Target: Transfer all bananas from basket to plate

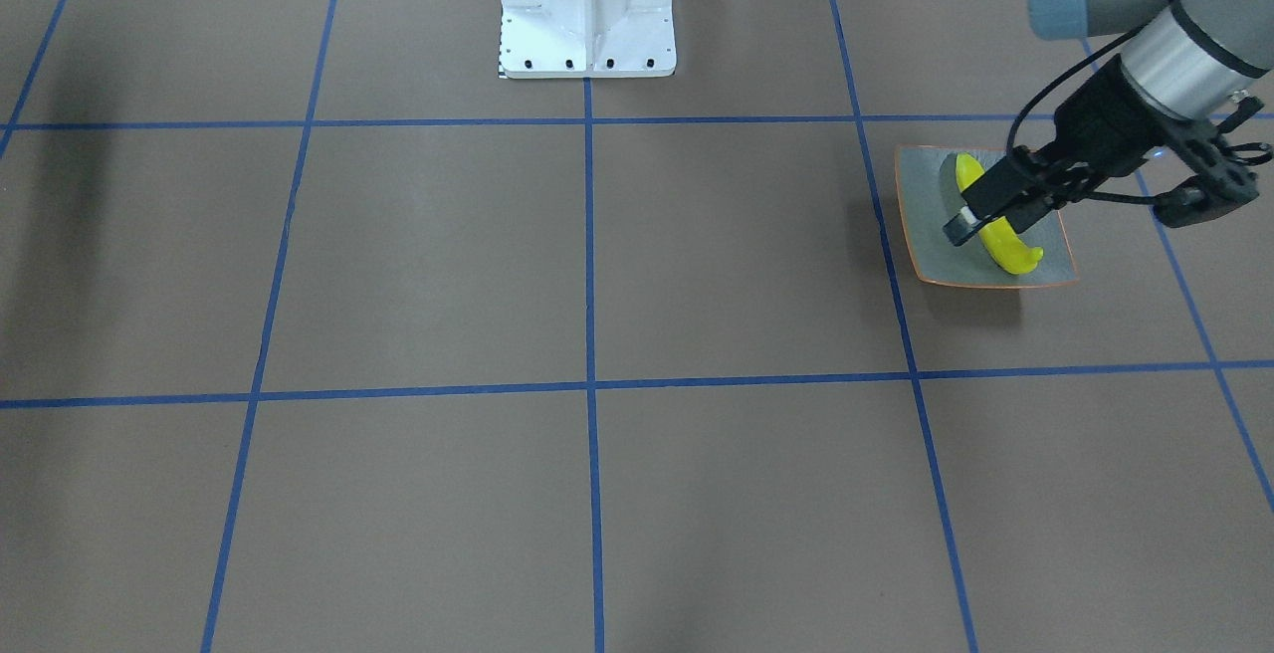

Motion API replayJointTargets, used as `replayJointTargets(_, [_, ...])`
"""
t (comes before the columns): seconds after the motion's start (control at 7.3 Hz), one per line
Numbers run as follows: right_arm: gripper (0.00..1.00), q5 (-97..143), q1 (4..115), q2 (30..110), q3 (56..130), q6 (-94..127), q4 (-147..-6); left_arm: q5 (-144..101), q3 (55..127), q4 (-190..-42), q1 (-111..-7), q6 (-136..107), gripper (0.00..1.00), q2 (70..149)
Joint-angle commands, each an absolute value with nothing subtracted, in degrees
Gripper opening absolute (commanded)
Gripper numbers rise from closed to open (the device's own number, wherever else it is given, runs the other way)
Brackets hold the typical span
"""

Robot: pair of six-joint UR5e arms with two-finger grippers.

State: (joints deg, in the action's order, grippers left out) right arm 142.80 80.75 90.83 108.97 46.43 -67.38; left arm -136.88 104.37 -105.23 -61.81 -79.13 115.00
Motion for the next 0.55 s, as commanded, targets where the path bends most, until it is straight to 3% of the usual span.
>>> replayJointTargets(0.0, [0.0, 142.74, 68.52, 77.49, 109.16, 67.58, -67.33, -136.67, 102.22, -105.64, -58.29, -87.42, 0.98, 122.06])
replayJointTargets(0.41, [0.0, 132.21, 52.25, 65.68, 108.2, 86.0, -67.15, -135.27, 96.52, -108.17, -53.8, -95.77, 0.98, 130.93])
